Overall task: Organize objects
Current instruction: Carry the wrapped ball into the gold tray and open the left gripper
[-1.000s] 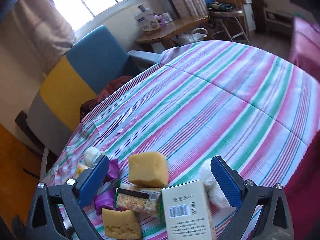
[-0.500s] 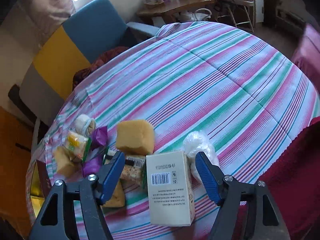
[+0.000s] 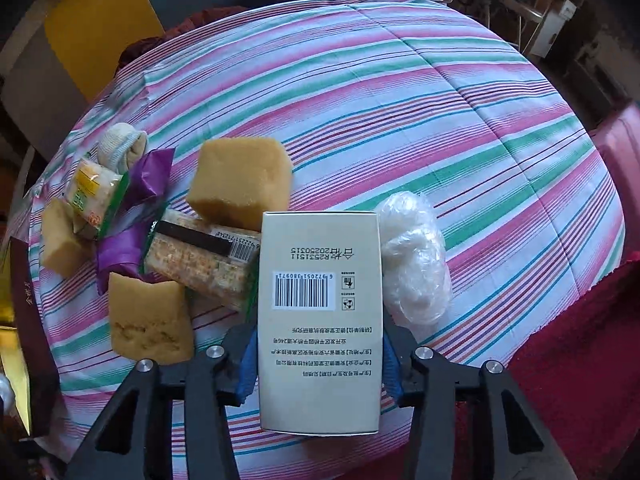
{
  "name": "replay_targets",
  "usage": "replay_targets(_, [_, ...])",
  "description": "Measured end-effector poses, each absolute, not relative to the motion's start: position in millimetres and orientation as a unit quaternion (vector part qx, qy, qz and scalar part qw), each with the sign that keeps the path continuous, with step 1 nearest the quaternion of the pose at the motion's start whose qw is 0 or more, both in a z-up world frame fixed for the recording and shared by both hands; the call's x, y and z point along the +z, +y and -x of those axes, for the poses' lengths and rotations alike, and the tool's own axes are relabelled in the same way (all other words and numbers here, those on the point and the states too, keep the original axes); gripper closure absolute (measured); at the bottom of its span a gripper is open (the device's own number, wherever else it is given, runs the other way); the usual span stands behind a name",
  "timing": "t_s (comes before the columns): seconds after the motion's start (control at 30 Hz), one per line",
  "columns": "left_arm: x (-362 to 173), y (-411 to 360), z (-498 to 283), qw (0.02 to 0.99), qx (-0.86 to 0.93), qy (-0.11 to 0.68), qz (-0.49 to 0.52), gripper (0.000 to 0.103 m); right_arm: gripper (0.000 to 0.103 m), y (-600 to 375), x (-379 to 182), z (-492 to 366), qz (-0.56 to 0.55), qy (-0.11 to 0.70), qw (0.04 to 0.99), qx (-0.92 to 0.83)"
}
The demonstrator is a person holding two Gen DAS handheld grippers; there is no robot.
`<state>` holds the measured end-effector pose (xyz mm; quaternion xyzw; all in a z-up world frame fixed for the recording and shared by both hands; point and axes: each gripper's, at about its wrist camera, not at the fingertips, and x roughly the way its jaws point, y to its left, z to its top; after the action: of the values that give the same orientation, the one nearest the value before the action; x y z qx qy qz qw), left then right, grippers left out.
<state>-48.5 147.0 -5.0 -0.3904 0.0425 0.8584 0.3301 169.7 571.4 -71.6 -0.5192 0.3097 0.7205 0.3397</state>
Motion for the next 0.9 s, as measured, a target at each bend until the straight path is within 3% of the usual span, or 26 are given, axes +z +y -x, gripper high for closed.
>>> replay_targets(0.3, [-19, 58, 166, 0.185, 0.884, -0.001, 0.43, 0.062, 0.053, 571, -59, -170, 0.491, 0.322, 0.335, 0.737])
replay_targets(0.67, [-65, 60, 250, 0.103, 0.877, 0.018, 0.469, 0.061, 0.053, 571, -58, -171, 0.483, 0.327, 0.331, 0.742])
replay_targets(0.9, [-82, 56, 278, 0.075, 0.873, 0.021, 0.481, 0.049, 0.053, 572, -60, -171, 0.487, 0.326, 0.332, 0.739])
